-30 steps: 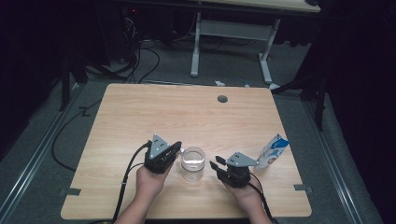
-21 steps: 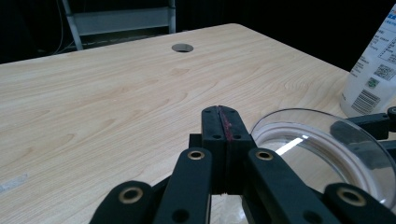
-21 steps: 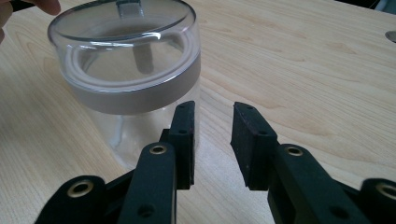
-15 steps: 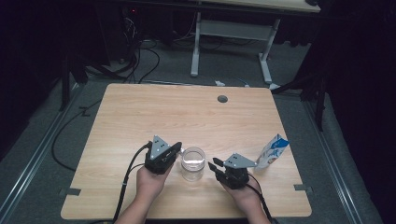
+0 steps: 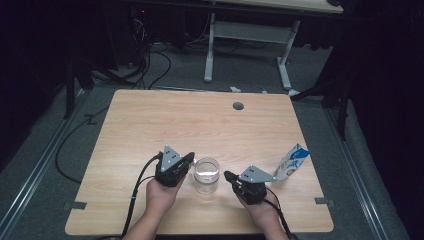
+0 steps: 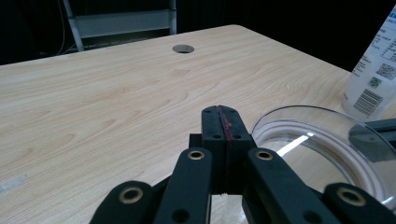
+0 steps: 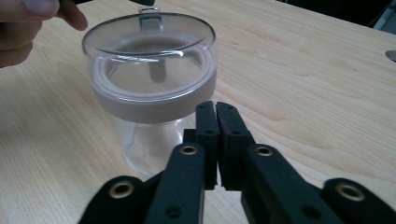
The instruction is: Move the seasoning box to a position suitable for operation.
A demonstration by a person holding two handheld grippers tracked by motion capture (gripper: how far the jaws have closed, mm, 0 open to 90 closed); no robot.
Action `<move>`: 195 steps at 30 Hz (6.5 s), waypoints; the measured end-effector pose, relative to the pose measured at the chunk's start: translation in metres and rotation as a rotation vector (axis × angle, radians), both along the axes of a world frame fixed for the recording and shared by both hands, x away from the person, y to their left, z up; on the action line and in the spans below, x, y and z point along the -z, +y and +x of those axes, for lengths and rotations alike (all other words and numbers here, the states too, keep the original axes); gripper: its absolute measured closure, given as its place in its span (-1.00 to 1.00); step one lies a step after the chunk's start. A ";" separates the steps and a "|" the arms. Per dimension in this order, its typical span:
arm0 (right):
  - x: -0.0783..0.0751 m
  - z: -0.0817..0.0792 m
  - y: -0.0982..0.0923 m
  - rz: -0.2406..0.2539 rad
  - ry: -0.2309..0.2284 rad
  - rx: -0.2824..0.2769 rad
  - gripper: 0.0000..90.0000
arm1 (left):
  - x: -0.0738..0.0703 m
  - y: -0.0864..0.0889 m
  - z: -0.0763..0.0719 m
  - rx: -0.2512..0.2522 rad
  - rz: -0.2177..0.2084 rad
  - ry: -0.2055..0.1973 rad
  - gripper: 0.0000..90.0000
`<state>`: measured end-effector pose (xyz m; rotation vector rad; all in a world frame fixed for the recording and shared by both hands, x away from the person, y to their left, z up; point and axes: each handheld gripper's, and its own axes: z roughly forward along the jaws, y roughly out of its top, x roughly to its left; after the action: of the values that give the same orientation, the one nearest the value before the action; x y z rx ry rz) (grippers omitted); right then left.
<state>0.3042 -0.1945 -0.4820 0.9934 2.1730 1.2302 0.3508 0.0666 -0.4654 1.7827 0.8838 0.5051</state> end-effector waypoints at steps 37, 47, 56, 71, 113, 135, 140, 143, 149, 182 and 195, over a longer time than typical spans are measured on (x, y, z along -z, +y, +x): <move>-0.016 -0.012 0.017 0.027 -0.067 -0.073 0.99 | 0.001 0.018 -0.014 -0.002 -0.038 -0.001 1.00; -0.019 -0.014 0.018 0.033 -0.070 -0.070 1.00 | 0.021 0.016 -0.047 0.071 -0.046 0.032 1.00; -0.021 -0.015 0.019 0.032 -0.076 -0.071 0.99 | 0.021 0.008 -0.056 0.120 -0.053 0.045 1.00; -0.021 -0.017 0.019 0.032 -0.073 -0.073 0.99 | 0.022 -0.001 -0.057 0.138 -0.086 0.042 1.00; -0.010 -0.009 0.025 0.055 -0.070 -0.056 1.00 | 0.010 0.023 -0.046 0.044 -0.168 -0.017 1.00; -0.002 -0.020 -0.036 0.055 -0.018 0.135 0.49 | 0.046 0.081 -0.049 -0.012 0.066 0.028 0.67; 0.010 -0.029 -0.065 0.043 0.018 0.233 0.39 | 0.049 0.086 -0.045 -0.025 0.046 0.028 0.63; 0.015 -0.035 -0.077 0.029 0.028 0.277 0.36 | 0.050 0.086 -0.044 -0.024 0.049 0.031 0.58; 0.022 -0.044 -0.095 0.021 0.038 0.321 0.31 | 0.051 0.090 -0.042 -0.048 0.037 0.035 0.54; 0.026 -0.006 -0.129 0.019 0.038 0.634 -0.81 | 0.054 0.109 -0.060 -0.092 0.009 0.042 0.55; 0.031 0.005 -0.133 0.029 0.042 0.577 -0.36 | 0.054 0.118 -0.064 -0.119 -0.011 0.050 0.55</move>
<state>0.3093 -0.3273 -0.5127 1.5284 1.7093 0.9647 0.2873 0.1850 -0.5194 1.7466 1.0307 0.5328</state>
